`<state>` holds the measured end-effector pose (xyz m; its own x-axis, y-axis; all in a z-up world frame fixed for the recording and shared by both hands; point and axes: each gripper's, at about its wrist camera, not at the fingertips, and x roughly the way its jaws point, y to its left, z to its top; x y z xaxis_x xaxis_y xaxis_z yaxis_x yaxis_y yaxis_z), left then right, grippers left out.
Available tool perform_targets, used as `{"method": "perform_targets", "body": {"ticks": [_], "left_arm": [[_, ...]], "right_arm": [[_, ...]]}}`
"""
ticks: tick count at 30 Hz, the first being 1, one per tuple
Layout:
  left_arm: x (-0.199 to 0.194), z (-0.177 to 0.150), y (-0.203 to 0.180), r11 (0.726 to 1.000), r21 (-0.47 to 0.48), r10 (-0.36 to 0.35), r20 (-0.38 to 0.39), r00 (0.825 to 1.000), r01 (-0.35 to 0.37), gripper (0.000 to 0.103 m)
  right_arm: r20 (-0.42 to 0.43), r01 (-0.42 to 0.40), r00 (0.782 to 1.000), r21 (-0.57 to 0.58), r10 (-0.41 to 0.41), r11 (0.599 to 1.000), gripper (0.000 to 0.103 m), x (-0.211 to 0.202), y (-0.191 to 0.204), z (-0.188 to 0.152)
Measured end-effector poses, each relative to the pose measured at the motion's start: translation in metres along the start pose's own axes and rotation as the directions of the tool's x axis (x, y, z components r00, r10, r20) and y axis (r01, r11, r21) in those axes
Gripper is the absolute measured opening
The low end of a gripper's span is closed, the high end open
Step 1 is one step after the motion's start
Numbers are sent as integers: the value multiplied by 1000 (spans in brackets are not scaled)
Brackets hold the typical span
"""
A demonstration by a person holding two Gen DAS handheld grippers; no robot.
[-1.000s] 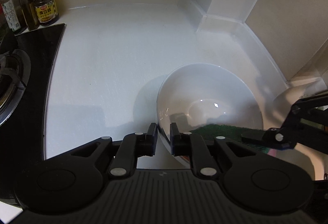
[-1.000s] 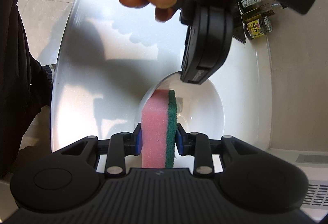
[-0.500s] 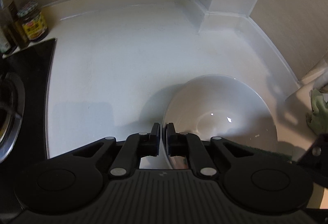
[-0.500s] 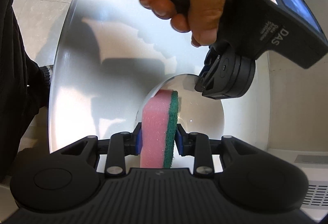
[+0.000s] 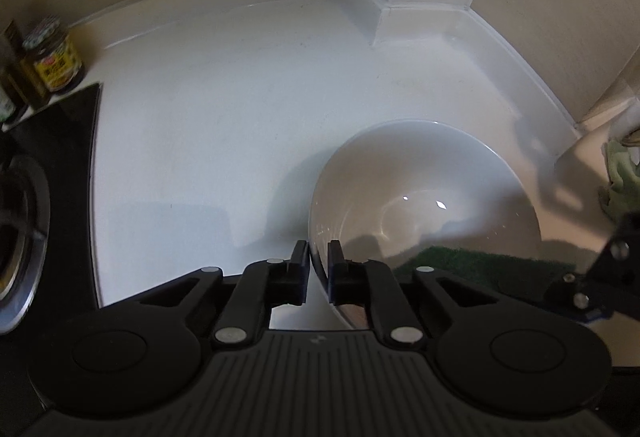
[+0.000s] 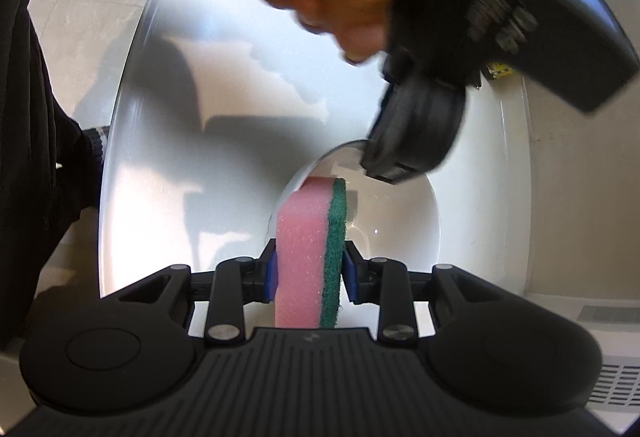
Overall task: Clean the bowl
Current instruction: 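Keep holding the bowl rim with the left gripper while the right gripper scrubs the bowl interior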
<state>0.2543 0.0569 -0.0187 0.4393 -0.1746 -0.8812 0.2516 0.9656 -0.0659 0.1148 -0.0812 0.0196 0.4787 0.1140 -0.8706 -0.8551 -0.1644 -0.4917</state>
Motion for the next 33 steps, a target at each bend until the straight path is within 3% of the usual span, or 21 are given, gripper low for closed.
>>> {"method": "perform_targets", "body": {"ticks": [11, 21, 26, 33], "left_arm": [[-13, -28, 2, 995, -95, 33, -14, 999, -34, 13], [3, 2, -2, 998, 51, 31, -27, 999, -30, 7], [5, 3, -1, 999, -18, 39, -26, 999, -39, 8], [-10, -26, -6, 991, -122, 57, -33, 998, -60, 15]], "right_arm": [[10, -7, 1000, 11, 7, 1000, 27, 6, -9, 9], [23, 0, 1000, -24, 0, 1000, 27, 3, -5, 12], [22, -2, 1000, -1, 2, 1000, 27, 4, -11, 14], [23, -7, 1000, 6, 7, 1000, 27, -7, -10, 13]]}}
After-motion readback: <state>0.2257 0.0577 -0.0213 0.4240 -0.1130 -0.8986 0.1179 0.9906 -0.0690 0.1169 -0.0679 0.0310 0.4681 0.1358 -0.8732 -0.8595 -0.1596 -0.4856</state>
